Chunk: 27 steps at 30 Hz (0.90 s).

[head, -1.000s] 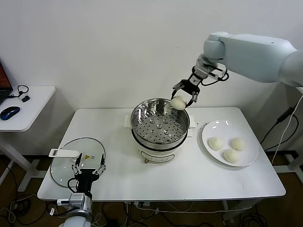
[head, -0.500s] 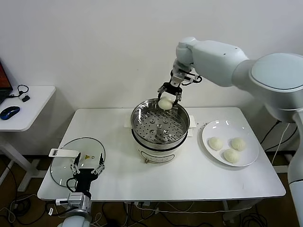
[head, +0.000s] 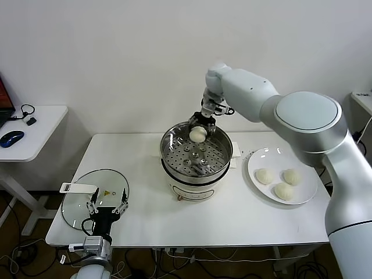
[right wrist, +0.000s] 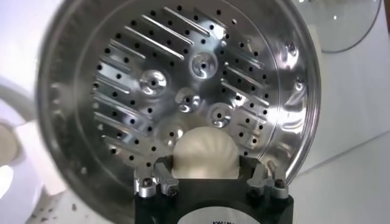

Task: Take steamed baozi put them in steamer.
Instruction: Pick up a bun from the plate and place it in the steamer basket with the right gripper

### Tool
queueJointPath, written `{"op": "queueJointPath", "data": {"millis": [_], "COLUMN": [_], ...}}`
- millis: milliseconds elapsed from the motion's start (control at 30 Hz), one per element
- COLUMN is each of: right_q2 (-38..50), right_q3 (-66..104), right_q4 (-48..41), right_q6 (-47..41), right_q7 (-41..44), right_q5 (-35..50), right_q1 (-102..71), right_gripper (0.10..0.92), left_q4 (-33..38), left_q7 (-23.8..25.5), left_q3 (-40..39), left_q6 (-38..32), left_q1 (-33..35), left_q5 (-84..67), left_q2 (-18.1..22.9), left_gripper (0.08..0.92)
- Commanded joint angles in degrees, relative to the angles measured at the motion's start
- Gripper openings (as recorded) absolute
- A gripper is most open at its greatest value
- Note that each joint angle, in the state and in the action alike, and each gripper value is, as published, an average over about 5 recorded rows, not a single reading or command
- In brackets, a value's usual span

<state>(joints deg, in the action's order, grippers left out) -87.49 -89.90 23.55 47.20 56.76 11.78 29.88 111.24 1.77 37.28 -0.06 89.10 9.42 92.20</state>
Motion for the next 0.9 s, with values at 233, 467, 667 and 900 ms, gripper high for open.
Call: {"op": "queueJointPath", "data": {"millis": [233, 467, 667, 900], "right_q2": [-2.68, -3.6, -3.86, -3.75], "right_q3": [3.47, 4.32, 4.42, 4.3], "right_q4": [-6.18, -7.48, -7.95, -8.27], "right_q6": [2.8, 2.8, 2.8, 2.8], "right_q7": [-0.66, -1.0, -0.7, -0.73], "right_q5": [-3.95, -4.25, -4.79, -4.84], "right_q1": [-3.84, -4.26, -4.19, -4.15], "right_gripper": [0.711, 0.712, 0.713, 0.727], "left_q4": [-0.29, -0.25, -0.17, -0.21], "left_q7": [0.02, 0.02, 0.03, 0.03], "left_q3": [0.06, 0.12, 0.14, 0.11], "left_q6": [-0.13, -0.23, -0.24, -0.27], "left_q1": [-0.23, -0.26, -0.22, -0.26], "left_q5": [-0.22, -0.21, -0.23, -0.24], "left_q2": [1.91, 1.89, 1.88, 1.93], "left_gripper": [0.823, 0.823, 0.823, 0.823]}}
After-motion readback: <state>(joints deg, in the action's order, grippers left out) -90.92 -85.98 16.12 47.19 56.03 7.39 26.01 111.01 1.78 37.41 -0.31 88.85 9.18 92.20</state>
